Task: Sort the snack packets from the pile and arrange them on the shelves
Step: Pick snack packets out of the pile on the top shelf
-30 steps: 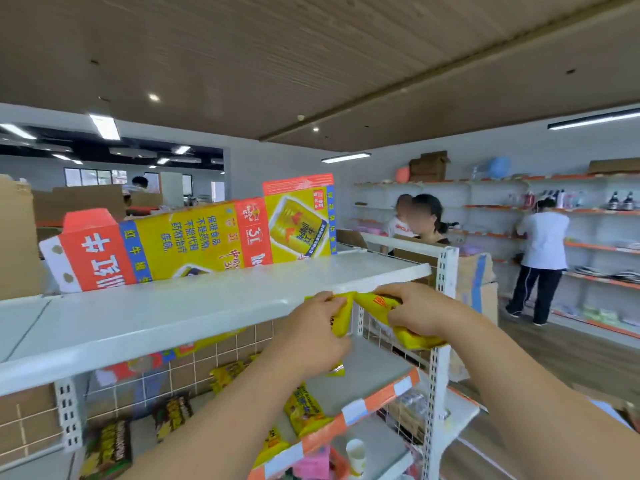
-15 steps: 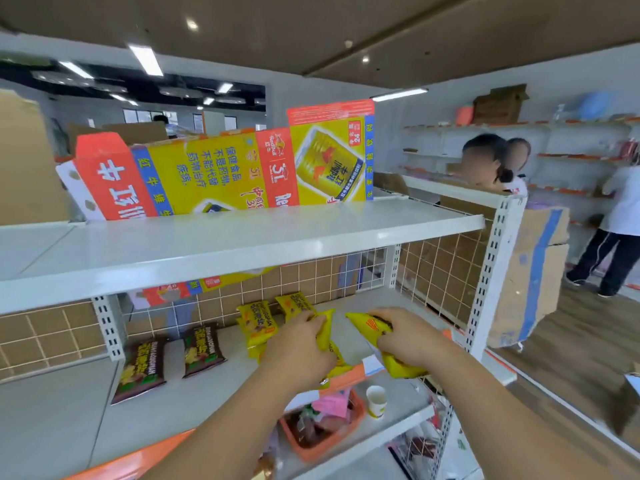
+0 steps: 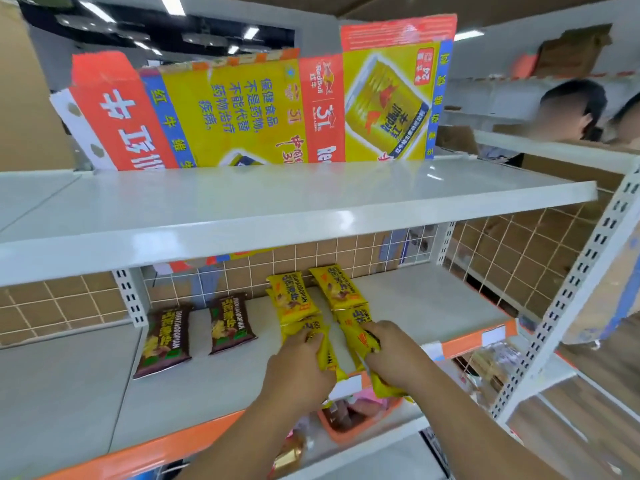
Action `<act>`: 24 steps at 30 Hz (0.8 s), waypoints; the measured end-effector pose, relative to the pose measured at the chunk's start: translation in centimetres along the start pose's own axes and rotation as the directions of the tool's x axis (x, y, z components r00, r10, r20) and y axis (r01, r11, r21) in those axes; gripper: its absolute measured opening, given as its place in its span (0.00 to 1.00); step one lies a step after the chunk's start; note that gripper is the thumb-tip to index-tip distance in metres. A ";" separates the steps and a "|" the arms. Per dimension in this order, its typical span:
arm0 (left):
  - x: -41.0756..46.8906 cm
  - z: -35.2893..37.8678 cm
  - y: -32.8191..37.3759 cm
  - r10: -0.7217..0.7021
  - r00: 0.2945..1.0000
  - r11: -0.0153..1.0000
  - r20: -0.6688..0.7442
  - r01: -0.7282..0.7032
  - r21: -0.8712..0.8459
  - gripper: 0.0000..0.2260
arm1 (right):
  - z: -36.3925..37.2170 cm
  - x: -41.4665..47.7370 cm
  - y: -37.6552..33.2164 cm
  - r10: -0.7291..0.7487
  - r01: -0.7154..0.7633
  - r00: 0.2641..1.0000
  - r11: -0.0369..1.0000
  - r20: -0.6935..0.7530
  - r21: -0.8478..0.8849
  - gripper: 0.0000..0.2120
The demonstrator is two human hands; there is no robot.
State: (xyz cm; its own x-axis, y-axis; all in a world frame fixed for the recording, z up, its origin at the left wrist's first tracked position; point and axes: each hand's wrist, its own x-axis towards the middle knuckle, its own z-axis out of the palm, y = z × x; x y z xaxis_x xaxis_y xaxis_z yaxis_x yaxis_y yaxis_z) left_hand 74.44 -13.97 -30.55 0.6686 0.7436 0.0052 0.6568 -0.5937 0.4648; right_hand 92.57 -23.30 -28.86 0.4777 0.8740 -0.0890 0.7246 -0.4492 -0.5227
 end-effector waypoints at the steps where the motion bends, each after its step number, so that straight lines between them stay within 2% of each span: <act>1: 0.2 0.5 -0.4 -0.008 1.000 1.000 0.000 0.008 0.005 0.37 | 0.4 0.5 -0.1 0.000 0.000 1.000 1.000 0.000 -0.004 0.33; 6: 2.4 1.8 -0.7 -0.009 0.997 1.000 -0.073 0.011 0.016 0.35 | 0.7 3.7 0.1 -0.015 0.015 1.000 0.999 0.008 -0.028 0.38; 12: 5.6 2.6 0.3 -0.121 0.975 0.988 -0.188 0.136 0.073 0.34 | 1.1 7.9 0.9 -0.130 0.112 0.984 0.983 -0.119 -0.149 0.29; 14: 6.4 3.5 0.3 -0.157 0.970 0.973 -0.186 0.184 0.138 0.33 | 1.9 8.6 1.5 -0.148 0.122 0.983 0.970 -0.112 -0.209 0.28; 17: 6.7 5.3 0.3 -0.210 0.964 0.942 -0.162 0.243 0.229 0.35 | 3.4 8.7 2.7 -0.100 0.078 0.992 0.960 -0.071 -0.268 0.34; 20: 6.7 6.2 0.4 -0.227 0.956 0.932 -0.187 0.269 0.243 0.36 | 4.4 8.5 3.1 -0.114 0.089 0.991 0.954 -0.071 -0.287 0.39; 24: 6.6 6.7 0.3 -0.230 0.950 0.929 -0.210 0.279 0.243 0.37 | 4.4 8.7 3.5 -0.111 0.099 0.993 0.966 -0.037 -0.241 0.41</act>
State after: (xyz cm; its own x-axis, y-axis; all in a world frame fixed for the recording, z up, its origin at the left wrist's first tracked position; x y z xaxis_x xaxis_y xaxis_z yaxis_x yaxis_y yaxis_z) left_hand 81.37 -11.28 -36.33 0.4110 0.9077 0.0842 0.8813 -0.4193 0.2178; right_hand 97.05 -16.43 -35.20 0.4125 0.9110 0.0005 0.8663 -0.3921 -0.3095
